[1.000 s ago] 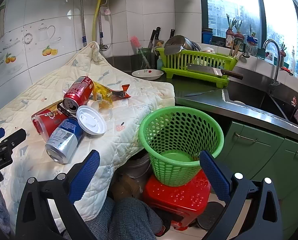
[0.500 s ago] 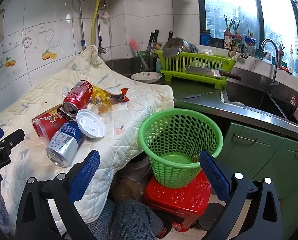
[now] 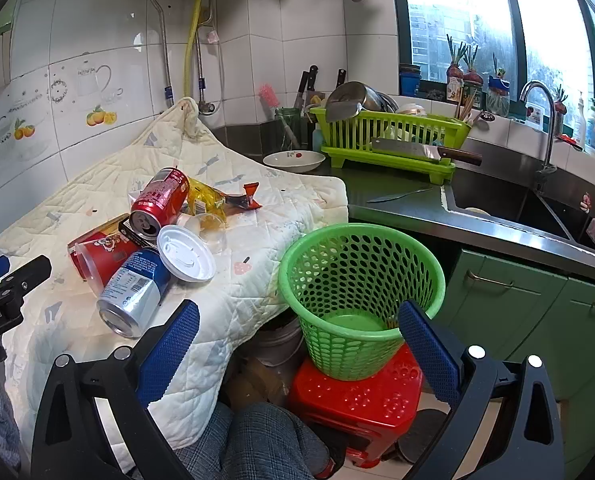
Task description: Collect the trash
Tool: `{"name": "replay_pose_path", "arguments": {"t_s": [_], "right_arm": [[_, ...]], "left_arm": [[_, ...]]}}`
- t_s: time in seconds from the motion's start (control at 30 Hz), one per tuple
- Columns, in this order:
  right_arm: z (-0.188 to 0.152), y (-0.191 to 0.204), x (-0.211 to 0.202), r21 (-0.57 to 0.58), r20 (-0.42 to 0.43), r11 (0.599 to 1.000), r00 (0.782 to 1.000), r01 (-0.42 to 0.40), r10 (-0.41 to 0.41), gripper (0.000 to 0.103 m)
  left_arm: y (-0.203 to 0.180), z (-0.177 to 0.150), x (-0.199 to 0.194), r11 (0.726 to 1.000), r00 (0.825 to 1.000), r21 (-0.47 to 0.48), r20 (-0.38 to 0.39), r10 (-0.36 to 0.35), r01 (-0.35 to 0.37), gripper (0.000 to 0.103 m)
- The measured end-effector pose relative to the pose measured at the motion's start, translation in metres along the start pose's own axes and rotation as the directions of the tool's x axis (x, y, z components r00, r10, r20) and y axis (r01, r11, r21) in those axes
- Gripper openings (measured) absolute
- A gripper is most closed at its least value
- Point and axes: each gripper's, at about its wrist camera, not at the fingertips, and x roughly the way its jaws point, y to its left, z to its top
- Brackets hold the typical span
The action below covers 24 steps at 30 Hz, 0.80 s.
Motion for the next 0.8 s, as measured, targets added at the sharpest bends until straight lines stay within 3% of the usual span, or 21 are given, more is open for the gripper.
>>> {"name": "replay_pose_path", "arguments": {"t_s": [0.8], "right_arm": [[0.008,0.011,0.027,-0.029,-0.039,0.996,0.996,-0.084,0.082,0.096]], "left_arm": [[0.017,0.009,0.021,0.999,0.999,-0.029,-0.030,0.038,-0.039,0.098]]}}
